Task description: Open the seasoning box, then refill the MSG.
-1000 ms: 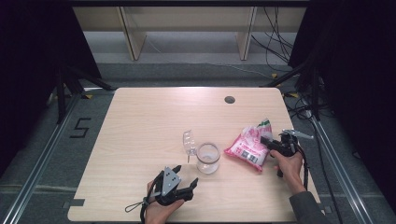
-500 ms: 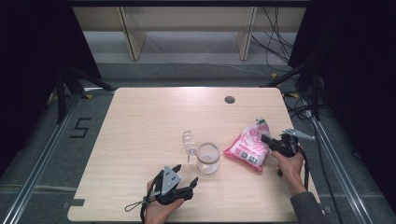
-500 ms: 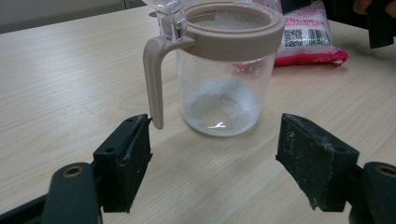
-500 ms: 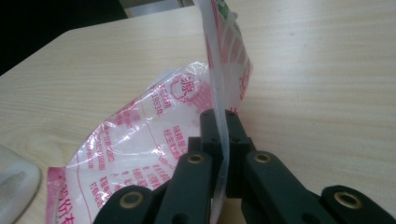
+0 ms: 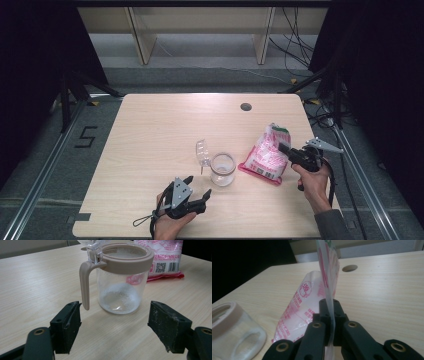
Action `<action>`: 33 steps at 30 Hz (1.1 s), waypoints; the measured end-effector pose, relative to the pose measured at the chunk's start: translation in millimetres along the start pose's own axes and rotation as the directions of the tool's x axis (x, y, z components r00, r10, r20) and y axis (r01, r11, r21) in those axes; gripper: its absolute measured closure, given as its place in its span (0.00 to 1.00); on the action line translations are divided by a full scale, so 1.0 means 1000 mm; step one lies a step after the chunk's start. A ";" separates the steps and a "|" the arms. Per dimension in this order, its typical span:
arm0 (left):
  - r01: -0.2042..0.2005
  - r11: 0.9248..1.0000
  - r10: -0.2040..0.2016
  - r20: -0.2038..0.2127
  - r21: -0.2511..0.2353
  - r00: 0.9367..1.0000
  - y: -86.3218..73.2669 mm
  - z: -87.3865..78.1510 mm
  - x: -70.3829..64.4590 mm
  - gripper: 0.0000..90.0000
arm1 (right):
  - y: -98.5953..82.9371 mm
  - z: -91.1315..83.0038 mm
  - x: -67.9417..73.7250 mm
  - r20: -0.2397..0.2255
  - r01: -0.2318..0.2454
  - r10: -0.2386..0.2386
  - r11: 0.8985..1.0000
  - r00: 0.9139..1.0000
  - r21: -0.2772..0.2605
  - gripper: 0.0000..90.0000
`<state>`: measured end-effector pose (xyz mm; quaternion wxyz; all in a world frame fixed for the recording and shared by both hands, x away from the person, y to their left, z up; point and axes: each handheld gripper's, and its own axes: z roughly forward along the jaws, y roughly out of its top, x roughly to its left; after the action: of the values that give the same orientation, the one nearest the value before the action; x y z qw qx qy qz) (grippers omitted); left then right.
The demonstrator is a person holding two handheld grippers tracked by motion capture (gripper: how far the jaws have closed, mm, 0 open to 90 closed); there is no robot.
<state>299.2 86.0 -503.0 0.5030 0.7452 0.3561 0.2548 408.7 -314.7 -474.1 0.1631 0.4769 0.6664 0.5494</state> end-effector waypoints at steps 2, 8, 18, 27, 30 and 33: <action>-0.014 1.000 0.014 -0.001 -0.005 1.000 0.000 0.000 0.001 0.28 | 0.002 -0.003 0.004 -0.011 0.007 -0.007 1.000 1.000 -0.012 1.00; 0.007 1.000 -0.007 0.010 -0.011 1.000 0.000 0.002 -0.002 0.28 | 0.007 -0.009 0.016 -0.068 -0.003 0.000 0.999 0.998 -0.046 1.00; 0.013 1.000 -0.013 0.007 -0.002 1.000 -0.002 0.000 -0.005 0.28 | 0.013 -0.011 0.042 -0.178 -0.086 0.074 0.994 0.981 -0.064 1.00; -0.002 1.000 0.002 0.027 0.004 1.000 -0.001 0.005 -0.012 0.28 | 0.022 -0.016 0.052 -0.237 -0.121 0.104 0.991 0.966 -0.058 1.00; -0.003 1.000 0.003 0.040 0.010 0.999 0.000 0.008 -0.019 0.28 | 0.025 -0.018 0.053 -0.244 -0.093 0.074 0.993 0.967 -0.068 1.00; -0.009 1.000 0.008 0.057 0.020 0.998 0.001 0.012 -0.026 0.28 | 0.029 -0.021 0.057 -0.239 -0.084 0.068 0.995 0.969 -0.058 1.00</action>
<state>292.2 59.1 -507.1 0.5043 0.7585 0.3411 0.2322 378.5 -282.2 -424.0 0.0772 0.4273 0.6434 0.6304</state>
